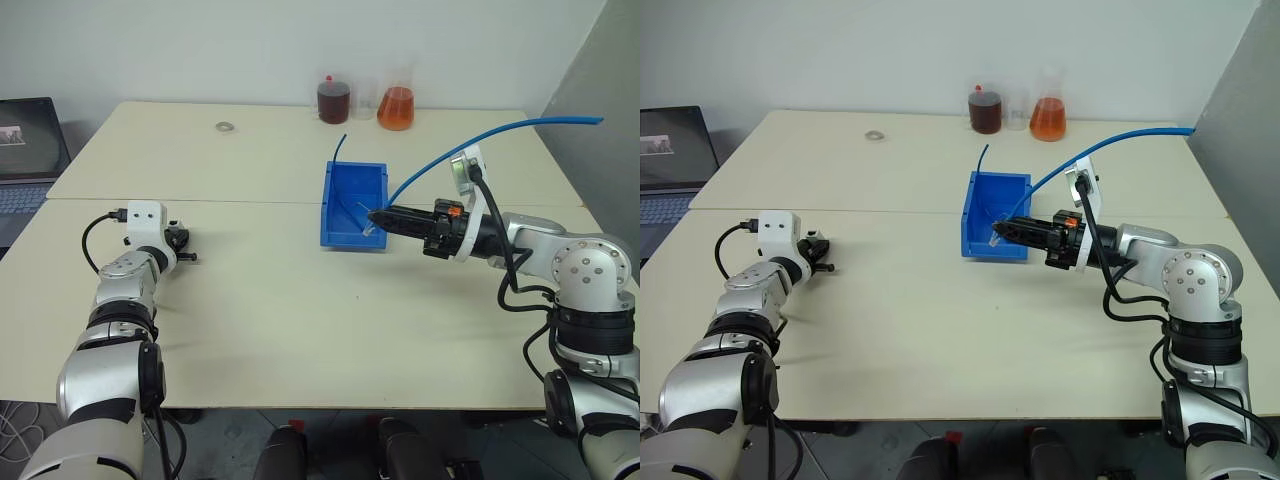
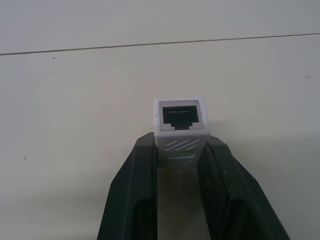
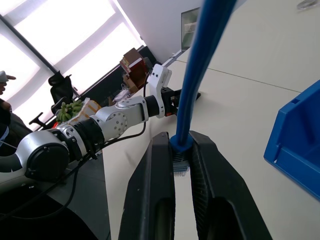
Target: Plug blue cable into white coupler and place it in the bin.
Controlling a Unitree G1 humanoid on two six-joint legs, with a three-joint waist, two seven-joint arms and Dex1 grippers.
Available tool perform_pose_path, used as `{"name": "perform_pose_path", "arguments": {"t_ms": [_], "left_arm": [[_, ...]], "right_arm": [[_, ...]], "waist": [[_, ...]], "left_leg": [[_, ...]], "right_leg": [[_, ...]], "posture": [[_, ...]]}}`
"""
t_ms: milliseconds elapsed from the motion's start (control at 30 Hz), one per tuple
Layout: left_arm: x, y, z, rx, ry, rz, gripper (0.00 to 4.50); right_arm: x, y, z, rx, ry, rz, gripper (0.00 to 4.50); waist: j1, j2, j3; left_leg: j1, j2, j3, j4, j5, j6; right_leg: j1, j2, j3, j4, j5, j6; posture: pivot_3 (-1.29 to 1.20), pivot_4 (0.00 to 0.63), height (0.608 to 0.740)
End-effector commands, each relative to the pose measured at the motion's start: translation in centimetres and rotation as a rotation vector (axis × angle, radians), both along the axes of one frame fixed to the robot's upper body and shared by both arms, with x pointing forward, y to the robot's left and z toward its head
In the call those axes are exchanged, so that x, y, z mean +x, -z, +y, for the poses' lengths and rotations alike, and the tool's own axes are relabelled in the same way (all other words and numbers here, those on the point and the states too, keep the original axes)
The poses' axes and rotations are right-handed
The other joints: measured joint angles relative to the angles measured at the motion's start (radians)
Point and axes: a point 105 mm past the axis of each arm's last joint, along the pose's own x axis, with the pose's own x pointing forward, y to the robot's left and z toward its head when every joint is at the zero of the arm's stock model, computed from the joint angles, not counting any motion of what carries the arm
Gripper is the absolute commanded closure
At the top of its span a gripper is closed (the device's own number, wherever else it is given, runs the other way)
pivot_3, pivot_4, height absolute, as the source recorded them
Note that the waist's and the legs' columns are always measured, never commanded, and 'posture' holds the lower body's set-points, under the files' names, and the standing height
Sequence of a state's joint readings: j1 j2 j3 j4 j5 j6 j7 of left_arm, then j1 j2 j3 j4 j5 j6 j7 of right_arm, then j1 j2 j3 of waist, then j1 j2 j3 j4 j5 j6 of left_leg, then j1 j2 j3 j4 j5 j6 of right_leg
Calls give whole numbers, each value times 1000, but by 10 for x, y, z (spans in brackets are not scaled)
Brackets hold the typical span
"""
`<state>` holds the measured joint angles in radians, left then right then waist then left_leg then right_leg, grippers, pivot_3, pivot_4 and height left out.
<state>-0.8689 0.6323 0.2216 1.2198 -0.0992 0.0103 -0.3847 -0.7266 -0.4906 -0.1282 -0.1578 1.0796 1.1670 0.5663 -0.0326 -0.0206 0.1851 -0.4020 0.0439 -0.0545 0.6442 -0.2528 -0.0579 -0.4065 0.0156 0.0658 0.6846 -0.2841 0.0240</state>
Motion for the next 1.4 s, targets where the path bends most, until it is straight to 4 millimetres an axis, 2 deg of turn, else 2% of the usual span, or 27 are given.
{"name": "perform_pose_path", "arguments": {"t_ms": [33,67,133,233,333,367,433,533,633,800,1067,1400], "left_arm": [[12,-25,-30,108,200,-60,3736],[9,-35,-70,115,456,-92,3736],[-13,-45,-127,130,823,-120,3736],[-56,-34,-169,278,1155,-78,3736],[-89,-32,-203,222,1382,-56,3736],[-96,-31,-209,211,1430,-45,3736],[-103,-30,-217,195,1489,-35,3736],[-106,-17,-230,200,1575,-1,3736],[-105,5,-235,191,1624,50,3736],[-106,32,-239,208,1665,105,3736],[-105,38,-244,246,1710,108,3736],[-102,37,-244,243,1702,104,3736]], "right_arm": [[-4,-15,-2,23,3,-63,4338],[-4,-15,-4,18,3,-66,4338],[-5,-17,-6,11,4,-71,4338],[-5,-15,-8,-13,-2,-76,4338],[-7,-10,-7,-45,-17,-85,4338],[-8,-9,-6,-53,-23,-88,4338],[-9,-6,-4,-65,-34,-95,4338],[-16,2,4,-114,-71,-130,4338],[-23,30,11,-284,-86,-245,4338],[-35,55,27,-332,-143,-323,4338],[-27,52,49,-313,-164,-418,4338],[-24,83,56,-358,-199,-409,4338]], "waist": [[0,0,0],[0,0,0],[5,0,0],[4,0,0],[-2,0,0],[-3,0,0],[-5,0,0],[-5,0,0],[-2,1,0],[-3,0,0],[1,0,0],[3,0,0]], "left_leg": [[0,0,0,0,0,0],[0,0,0,0,0,0],[-1,0,0,0,0,0],[-2,-1,1,0,1,-3],[-1,0,2,0,0,-1],[-1,0,2,-1,0,0],[0,2,2,0,0,0],[2,1,2,0,0,1],[2,0,2,1,0,1],[0,0,2,1,0,1],[1,0,2,2,0,1],[1,0,1,2,0,0]], "right_leg": [[0,0,0,0,0,0],[0,0,0,0,0,0],[0,-1,0,0,0,0],[0,-2,1,-2,0,0],[0,-1,2,-2,0,-1],[0,-1,3,-2,0,-1],[0,1,3,-1,0,-1],[0,2,3,2,0,0],[0,2,3,2,-1,0],[-1,2,3,0,0,0],[1,1,3,0,0,0],[2,1,2,0,0,0]], "posture": [[0,150,740],[0,150,740],[0,150,740],[0,150,740],[0,150,740],[0,150,740],[0,150,740],[0,150,740],[0,150,740],[0,150,740],[0,150,740],[0,150,740]]}}
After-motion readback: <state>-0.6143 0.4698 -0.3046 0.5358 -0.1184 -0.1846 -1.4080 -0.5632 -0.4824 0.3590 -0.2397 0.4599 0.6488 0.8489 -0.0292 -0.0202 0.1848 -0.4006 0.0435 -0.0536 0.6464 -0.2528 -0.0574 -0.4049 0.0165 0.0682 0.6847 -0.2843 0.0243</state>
